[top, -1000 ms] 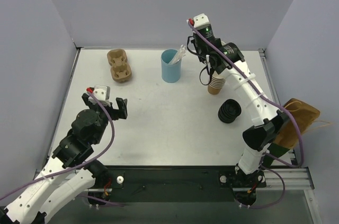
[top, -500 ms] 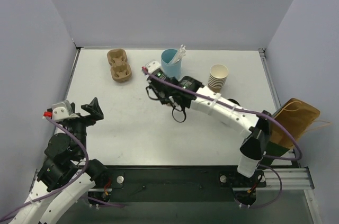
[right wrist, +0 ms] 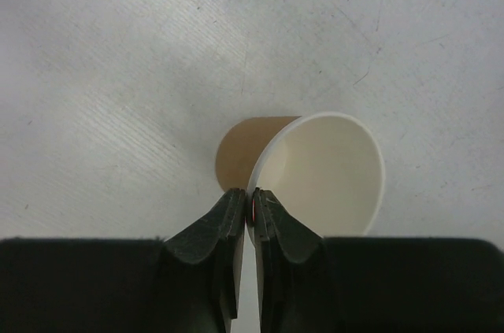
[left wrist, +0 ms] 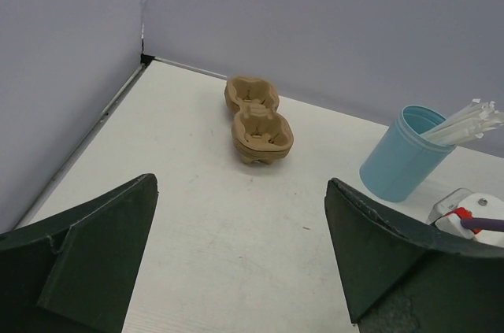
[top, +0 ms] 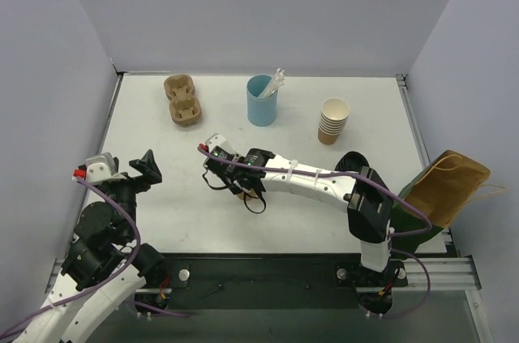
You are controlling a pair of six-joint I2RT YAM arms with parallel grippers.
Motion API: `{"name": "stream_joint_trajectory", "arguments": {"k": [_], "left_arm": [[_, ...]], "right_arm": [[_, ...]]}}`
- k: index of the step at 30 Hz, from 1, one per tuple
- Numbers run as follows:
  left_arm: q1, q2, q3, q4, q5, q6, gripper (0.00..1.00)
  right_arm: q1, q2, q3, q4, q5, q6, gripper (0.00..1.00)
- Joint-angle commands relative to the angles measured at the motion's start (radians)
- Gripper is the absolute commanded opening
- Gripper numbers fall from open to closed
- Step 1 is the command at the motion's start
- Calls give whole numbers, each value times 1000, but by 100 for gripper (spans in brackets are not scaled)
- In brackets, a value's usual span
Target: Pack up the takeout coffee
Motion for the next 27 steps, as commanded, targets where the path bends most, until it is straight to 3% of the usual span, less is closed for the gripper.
{"name": "stream_joint_trajectory", "arguments": {"k": [1, 10, 15, 18, 23, 27], "left_arm": [[2, 23, 6, 52, 52, 11, 97], [2, 44, 9, 49, 88, 11, 97], [2, 54, -4, 72, 154, 28, 97], [-1, 77, -7, 72, 203, 29, 97], [-22, 182, 2, 76, 393, 39, 97], [-30, 297, 57, 36, 477, 40, 97]], "right_arm": [[21, 7, -28, 29, 6, 44, 15], [16, -75, -41, 25, 19, 25, 36], [-40, -196, -88, 10, 31, -4, 34], [-143, -273, -152, 2, 40, -2, 30], [-324, -404, -240, -63, 103, 16, 32], [-545, -473, -307, -103, 120, 61, 32]]}}
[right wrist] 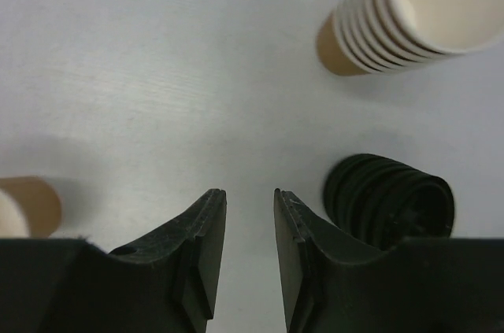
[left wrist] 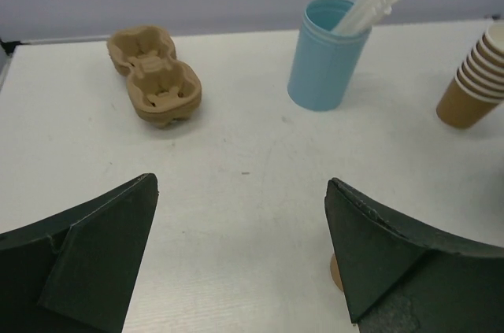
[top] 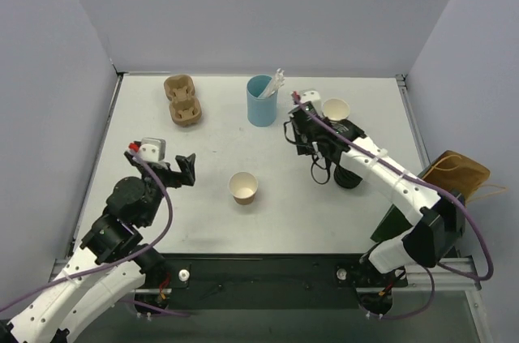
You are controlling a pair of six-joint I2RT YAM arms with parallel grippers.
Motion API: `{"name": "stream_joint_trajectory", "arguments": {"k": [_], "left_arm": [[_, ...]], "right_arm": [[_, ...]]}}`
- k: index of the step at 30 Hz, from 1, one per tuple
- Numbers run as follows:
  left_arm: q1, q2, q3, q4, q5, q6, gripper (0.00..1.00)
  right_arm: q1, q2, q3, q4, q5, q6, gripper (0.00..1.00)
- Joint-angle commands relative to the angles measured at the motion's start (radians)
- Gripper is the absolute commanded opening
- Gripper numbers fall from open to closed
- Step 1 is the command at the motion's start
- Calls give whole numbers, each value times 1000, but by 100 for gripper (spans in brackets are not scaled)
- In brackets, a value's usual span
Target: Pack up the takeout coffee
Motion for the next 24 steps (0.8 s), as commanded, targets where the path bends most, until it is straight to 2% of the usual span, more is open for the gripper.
{"name": "stream_joint_trajectory", "arguments": {"k": [1, 7, 10, 16, 24], "left_arm": [[-12, 125, 70, -20, 160, 13, 97], [-15, 185, 101, -54, 201, 10, 95], [-15, 171, 88, -42, 201, 10, 95], [-15, 127, 62, -6, 201, 14, 95], [-16, 145, 67, -12, 204, 14, 95]], "right_arm": [[-172, -79, -75, -103, 61, 46, 32], [-386, -117, -115, -118, -69, 70, 35], [-433, -120, -135, -110, -112, 72, 36], [-502, -134, -201, -54, -239, 53, 36], [-524, -136, -234, -15, -281, 37, 37]]}}
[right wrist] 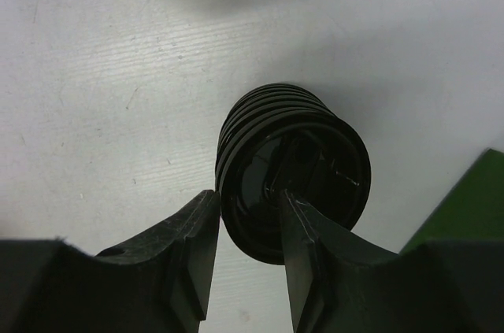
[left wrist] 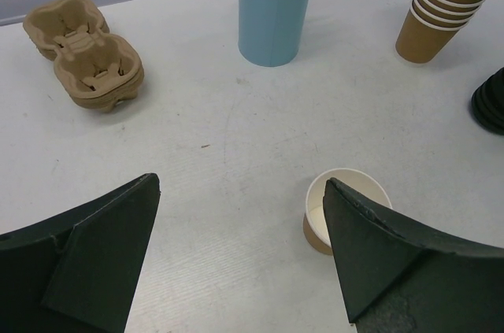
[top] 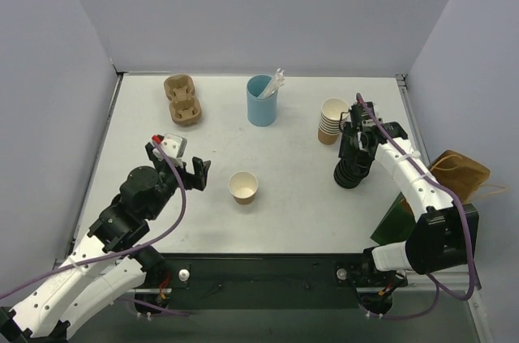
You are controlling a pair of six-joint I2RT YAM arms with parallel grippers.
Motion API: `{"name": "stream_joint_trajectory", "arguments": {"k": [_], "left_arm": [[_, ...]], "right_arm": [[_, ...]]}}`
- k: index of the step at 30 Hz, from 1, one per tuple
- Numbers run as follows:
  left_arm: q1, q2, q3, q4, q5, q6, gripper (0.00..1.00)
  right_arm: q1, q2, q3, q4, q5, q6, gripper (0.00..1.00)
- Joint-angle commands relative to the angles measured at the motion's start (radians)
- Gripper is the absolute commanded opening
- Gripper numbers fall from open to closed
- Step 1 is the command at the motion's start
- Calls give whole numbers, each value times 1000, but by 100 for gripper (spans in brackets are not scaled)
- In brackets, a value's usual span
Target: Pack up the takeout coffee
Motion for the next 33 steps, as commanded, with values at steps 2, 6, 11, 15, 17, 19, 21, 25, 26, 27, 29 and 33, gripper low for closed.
{"name": "stream_joint_trajectory", "arguments": {"k": [2, 6, 11, 15, 17, 19, 21, 25, 26, 27, 29, 33], "left_arm": [[-6, 14, 27, 35, 14, 10, 95], [-6, 17, 28, 37, 14, 10, 95], [-6, 17, 28, 37, 14, 10, 95], [-6, 13, 25, 37, 13, 10, 95], [-6, 14, 24, 37, 13, 10, 95], [-6, 13, 25, 37, 13, 10, 95], [-6, 16, 25, 37, 13, 10, 95], [-6, 13, 27, 37, 13, 10, 94], [-6, 12, 25, 38, 13, 11, 94], [-6, 16, 27, 37, 13, 11, 94], [-6, 12, 27, 37, 11, 10, 94], [-6, 9, 27, 37, 11, 10, 94]], "right_arm": [[-11, -32, -15, 23, -45, -13, 37], [-11, -41, -12, 26, -51, -13, 37], [-15, -35, -20, 28, -51, -10, 37], [-15, -18, -38, 39, -63, -10, 36], [-15, -18, -43, 46, -65, -8, 35], [-15, -15, -48, 51, -65, -10, 34], [-17, -15, -49, 52, -66, -10, 32], [-15, -12, -51, 54, -71, -10, 28], [-15, -12, -51, 55, -71, -8, 26], [-15, -14, -52, 57, -73, -7, 26], [-15, -15, -52, 57, -73, -10, 24], [-17, -17, -57, 56, -63, -7, 24]]}}
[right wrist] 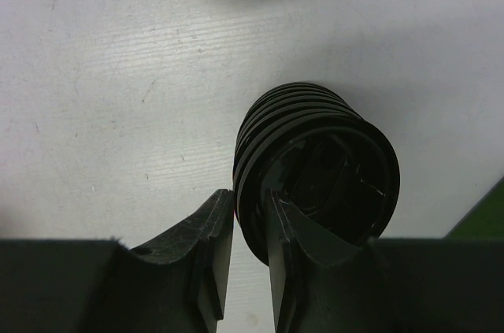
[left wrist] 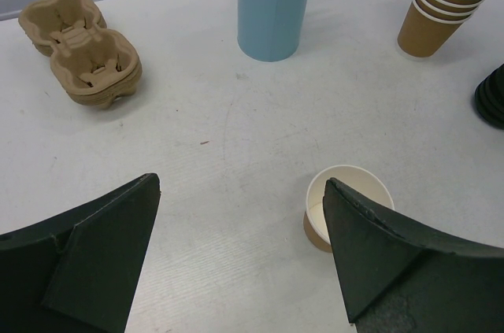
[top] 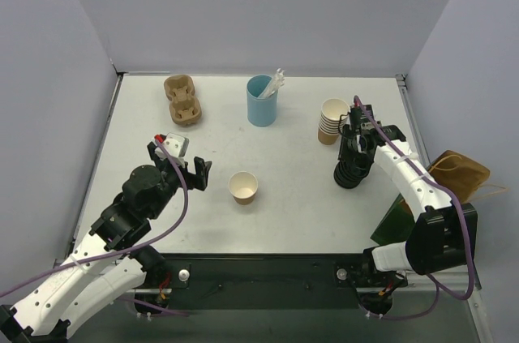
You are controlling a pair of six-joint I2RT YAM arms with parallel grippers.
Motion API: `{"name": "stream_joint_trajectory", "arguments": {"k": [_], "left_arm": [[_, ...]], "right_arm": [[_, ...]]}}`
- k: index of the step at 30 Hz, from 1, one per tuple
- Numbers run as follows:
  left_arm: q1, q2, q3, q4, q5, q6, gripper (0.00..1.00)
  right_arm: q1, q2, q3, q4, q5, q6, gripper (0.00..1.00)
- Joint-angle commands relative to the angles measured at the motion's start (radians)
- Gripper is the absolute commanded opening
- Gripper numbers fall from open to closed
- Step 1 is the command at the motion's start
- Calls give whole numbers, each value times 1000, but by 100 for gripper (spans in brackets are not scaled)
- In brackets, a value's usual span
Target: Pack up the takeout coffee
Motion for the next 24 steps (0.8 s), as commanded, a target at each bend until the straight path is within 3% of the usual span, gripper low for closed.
{"name": "stream_joint_trajectory", "arguments": {"k": [1, 24], "left_arm": [[-6, -11, 25, 37, 8, 10, 94], [-6, -34, 16, 48, 22, 19, 94]], "right_arm": [[-10, -13, -15, -1, 3, 5, 24], [-10, -73, 24, -35, 2, -2, 17]]}}
